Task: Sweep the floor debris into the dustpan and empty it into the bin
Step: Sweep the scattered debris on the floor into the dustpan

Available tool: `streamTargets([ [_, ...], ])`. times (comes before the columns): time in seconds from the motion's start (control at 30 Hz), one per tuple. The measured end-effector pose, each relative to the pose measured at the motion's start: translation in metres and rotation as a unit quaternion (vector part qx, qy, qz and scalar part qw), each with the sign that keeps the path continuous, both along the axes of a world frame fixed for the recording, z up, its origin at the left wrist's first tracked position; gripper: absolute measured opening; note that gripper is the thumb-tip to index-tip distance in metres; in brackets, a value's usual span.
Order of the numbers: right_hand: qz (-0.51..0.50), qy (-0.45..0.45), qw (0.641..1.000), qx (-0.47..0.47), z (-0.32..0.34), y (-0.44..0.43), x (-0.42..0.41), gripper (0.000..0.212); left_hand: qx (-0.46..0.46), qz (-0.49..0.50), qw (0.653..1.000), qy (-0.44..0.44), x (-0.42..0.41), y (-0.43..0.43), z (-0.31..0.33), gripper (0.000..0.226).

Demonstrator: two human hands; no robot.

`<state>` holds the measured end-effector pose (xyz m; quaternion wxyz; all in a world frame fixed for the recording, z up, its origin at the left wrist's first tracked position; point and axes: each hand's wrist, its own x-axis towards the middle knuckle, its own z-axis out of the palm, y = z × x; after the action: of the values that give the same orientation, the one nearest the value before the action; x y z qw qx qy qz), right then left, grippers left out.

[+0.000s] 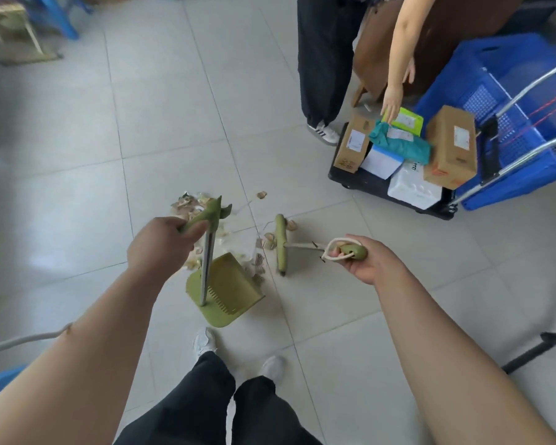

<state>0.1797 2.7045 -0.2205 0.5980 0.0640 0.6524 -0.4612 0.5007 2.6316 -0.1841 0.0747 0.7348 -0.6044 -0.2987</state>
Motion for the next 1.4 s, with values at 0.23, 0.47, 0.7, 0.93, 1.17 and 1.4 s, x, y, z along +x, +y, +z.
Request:
streamTargets([
  [0.23,0.077,0.104,0.99,0.055,-0.022,-0.05,0.004,0.012,0.01,0.02,1.0,0.002,0.034,-0.033,-0.003,0.043],
  [0.47,0.178,0.151,0.969,0.08,-0.055,-0.113,0.058,0.006,0.016,0.041,0.999,0.006,0.073,-0.069,-0.01,0.04],
  [0.7,0.232,0.109,0.964,0.067,-0.054,-0.14,0.137,0.009,0.022,0.044,0.999,0.013,0.103,-0.093,-0.007,0.042],
  [0.93,0.18,0.1,0.978,0.039,-0.017,-0.163,0.132,0.02,0.001,0.054,0.998,0.015,0.133,-0.115,0.001,0.045],
  [1.17,0.16,0.111,0.98,0.034,-0.015,-0.199,0.105,0.012,-0.003,0.089,0.996,0.029,0.142,-0.129,0.004,0.046],
  [1.4,0.253,0.176,0.95,0.058,-0.055,-0.261,0.105,0.007,-0.007,0.173,0.983,0.054,0.147,-0.137,0.0,0.046],
])
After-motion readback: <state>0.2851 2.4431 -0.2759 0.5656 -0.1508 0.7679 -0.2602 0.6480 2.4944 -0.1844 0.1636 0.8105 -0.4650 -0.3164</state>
